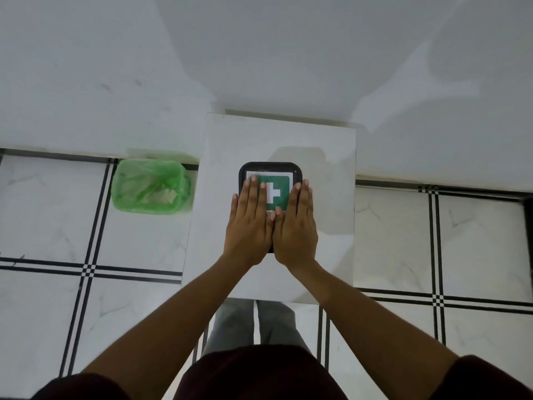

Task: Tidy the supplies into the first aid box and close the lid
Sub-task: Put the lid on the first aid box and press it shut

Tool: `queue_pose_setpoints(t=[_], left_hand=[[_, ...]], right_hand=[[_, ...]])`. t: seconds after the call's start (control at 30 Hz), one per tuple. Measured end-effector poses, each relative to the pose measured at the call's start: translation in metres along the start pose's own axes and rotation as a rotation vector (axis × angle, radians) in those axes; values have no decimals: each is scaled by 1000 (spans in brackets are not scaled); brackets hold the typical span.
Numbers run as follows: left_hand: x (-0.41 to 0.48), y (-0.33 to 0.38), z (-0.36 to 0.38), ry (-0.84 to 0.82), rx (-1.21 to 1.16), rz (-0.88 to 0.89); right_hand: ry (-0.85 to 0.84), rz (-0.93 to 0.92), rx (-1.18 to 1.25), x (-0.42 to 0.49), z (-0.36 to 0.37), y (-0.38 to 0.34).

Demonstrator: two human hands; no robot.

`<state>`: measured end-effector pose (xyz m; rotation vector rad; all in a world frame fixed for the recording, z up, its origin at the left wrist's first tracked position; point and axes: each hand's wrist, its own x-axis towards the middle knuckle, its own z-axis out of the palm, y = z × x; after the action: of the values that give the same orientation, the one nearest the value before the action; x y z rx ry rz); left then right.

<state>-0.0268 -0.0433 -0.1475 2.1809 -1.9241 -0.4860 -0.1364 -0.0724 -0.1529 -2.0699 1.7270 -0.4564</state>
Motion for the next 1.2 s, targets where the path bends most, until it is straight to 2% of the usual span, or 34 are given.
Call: queue_pose_setpoints(t=[0.13,0.2,0.23,0.3,0.37,0.4,0.47,0.53,0.67,0.87,1.2], left_hand=[[3,-2,-3,-18,-75,16],[3,-3,-7,-14,-220,-1],[5,-3,-10,23,-306,-23],[11,1,-18,206,-420,-82],[29,8,-29,383,-491,-265],[41,12,-36,415,-559,-407],[70,12,-44,368,-736,-693],[87,5,-42,314,-795,-821],[89,-3,-33,338,-925,-773],[94,-10,-26,312,-956,-817],[98,-12,-23,306,-865,-784]], right_hand=[[-33,-16,81,5,-6,0],[-57,30,148,12,-11,4],[-54,69,186,18,-15,6],[-30,158,255,35,-24,4],[66,234,299,59,-28,-2],[107,273,319,72,-30,-5],[99,322,377,96,-27,-9],[25,312,446,105,-18,-9],[32,380,586,105,-9,-6],[32,446,660,105,-3,-1],[29,381,575,107,0,0]])
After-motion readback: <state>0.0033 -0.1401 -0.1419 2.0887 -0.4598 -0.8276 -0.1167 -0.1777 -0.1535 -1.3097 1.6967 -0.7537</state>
